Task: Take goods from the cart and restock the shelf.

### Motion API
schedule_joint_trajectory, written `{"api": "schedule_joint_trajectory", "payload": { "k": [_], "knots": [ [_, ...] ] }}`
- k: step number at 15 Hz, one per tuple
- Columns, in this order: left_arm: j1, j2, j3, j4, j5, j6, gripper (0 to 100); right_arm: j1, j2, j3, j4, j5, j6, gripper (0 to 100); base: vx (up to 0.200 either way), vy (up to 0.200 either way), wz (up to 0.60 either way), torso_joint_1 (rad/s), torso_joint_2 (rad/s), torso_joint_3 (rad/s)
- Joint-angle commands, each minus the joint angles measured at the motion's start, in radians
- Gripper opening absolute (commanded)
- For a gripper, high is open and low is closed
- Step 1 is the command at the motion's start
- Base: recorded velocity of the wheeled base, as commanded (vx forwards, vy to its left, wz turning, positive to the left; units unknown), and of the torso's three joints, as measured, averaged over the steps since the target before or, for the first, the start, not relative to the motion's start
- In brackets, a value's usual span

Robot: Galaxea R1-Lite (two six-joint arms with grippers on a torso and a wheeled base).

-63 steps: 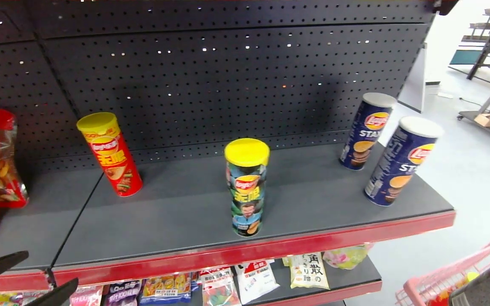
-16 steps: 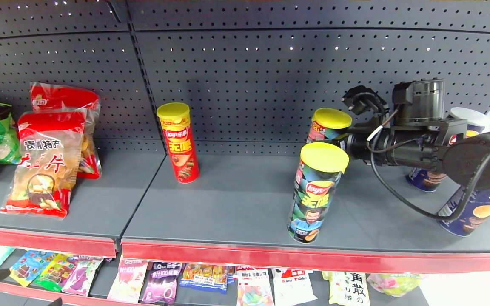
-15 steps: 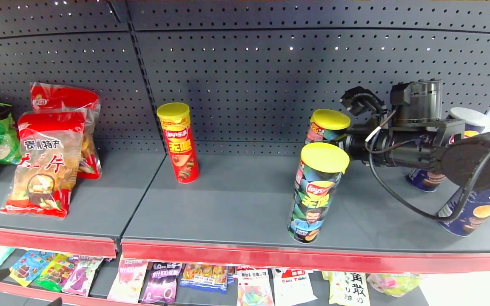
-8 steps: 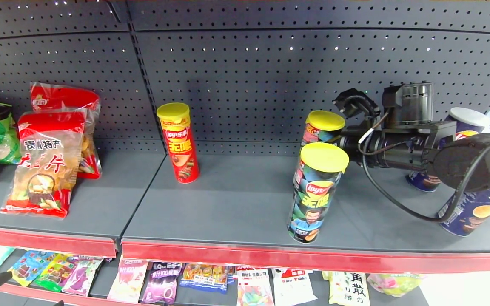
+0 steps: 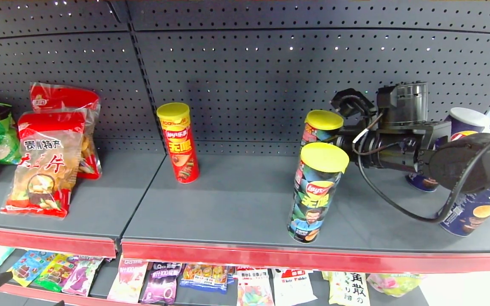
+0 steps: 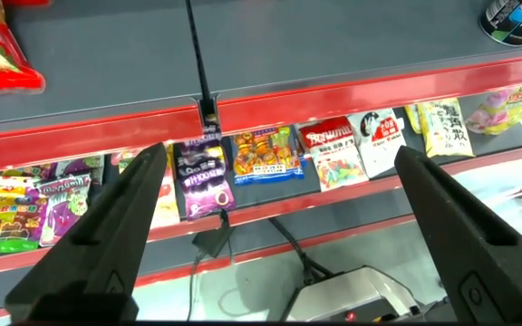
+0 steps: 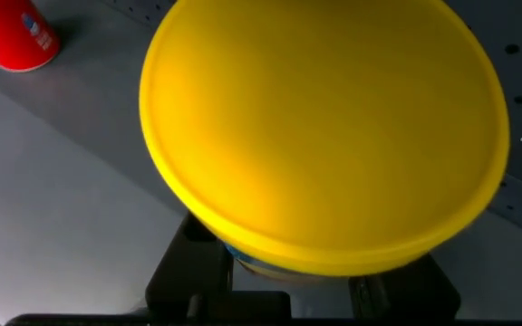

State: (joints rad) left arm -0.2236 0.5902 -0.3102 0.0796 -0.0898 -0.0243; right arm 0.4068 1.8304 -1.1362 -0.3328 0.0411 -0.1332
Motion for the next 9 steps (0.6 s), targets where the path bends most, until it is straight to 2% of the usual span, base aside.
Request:
{"api": "schedule_joint_trajectory", "payload": {
  "k": [1, 9],
  "knots": [
    [0.0, 0.002, -0.001, 0.0, 0.001, 0.0, 100, 0.014, -0.007, 0.001, 0.0, -0.013, 0.021, 0, 0.0, 0.0, 0.0, 0.0, 0.0, 0.0],
    [0.0, -0.001, -0.001, 0.0, 0.001, 0.0, 100, 0.037, -0.007, 0.012, 0.0, -0.084, 0.08, 0, 0.0, 0.0, 0.0, 0.0, 0.0, 0.0]
  ]
}}
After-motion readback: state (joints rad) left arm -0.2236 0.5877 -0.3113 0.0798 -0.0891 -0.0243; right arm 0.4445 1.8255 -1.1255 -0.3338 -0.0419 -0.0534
